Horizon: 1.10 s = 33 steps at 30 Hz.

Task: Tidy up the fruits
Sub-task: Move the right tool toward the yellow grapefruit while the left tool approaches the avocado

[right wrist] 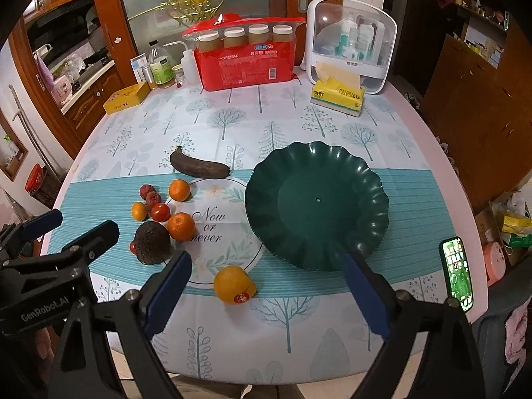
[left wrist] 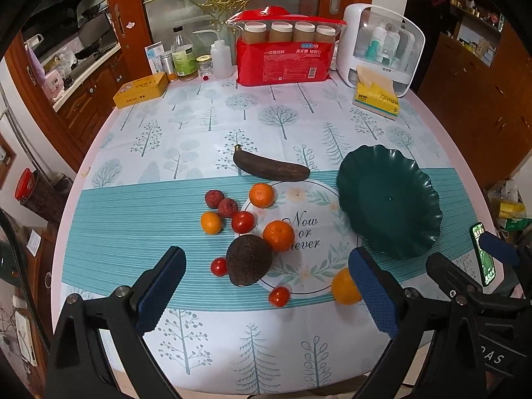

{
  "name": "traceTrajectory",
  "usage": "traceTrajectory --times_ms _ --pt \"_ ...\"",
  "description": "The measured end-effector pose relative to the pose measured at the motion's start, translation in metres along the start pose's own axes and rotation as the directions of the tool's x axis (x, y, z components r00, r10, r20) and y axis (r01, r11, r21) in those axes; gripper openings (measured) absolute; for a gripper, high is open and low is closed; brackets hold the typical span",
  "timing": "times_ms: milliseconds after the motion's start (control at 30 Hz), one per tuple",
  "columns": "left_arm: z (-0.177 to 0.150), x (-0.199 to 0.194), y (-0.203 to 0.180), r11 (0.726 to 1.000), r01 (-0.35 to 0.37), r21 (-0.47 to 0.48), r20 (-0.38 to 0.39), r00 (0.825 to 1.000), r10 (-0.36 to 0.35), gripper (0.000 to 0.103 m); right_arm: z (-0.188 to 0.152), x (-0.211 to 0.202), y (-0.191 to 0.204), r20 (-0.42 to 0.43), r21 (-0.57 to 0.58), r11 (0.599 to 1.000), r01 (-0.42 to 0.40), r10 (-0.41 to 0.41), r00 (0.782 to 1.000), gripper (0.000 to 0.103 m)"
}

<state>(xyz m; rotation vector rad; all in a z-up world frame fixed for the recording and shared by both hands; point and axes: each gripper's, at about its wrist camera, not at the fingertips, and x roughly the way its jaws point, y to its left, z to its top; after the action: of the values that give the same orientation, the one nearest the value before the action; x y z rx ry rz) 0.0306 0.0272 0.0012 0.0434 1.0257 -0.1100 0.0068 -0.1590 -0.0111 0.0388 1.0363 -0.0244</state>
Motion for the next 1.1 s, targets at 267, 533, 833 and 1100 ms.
traceTrajectory --times_ms 267,533,833,1100 --pt "0.001 0.001 0.008 1.0 0.014 0.005 0.012 1.0 -0.014 0.098 0.0 0.002 0.008 -0.002 0.006 1.0 0.023 -0.023 1.0 0.093" --pt "0.005 0.002 0.017 0.997 0.075 0.01 0.034 0.997 -0.075 0.097 -0.001 0.006 0.012 -0.009 0.016 1.0 0.026 -0.026 1.0 0.093" --pt "0.006 0.005 0.013 0.995 0.059 0.08 0.047 0.997 -0.063 0.097 -0.005 0.016 0.026 -0.025 0.004 1.0 0.022 -0.022 0.999 0.093" --pt "0.003 0.022 0.019 0.994 0.048 0.094 0.009 0.999 -0.049 0.098 -0.013 0.033 0.024 -0.066 0.055 0.998 0.012 -0.008 0.998 0.093"
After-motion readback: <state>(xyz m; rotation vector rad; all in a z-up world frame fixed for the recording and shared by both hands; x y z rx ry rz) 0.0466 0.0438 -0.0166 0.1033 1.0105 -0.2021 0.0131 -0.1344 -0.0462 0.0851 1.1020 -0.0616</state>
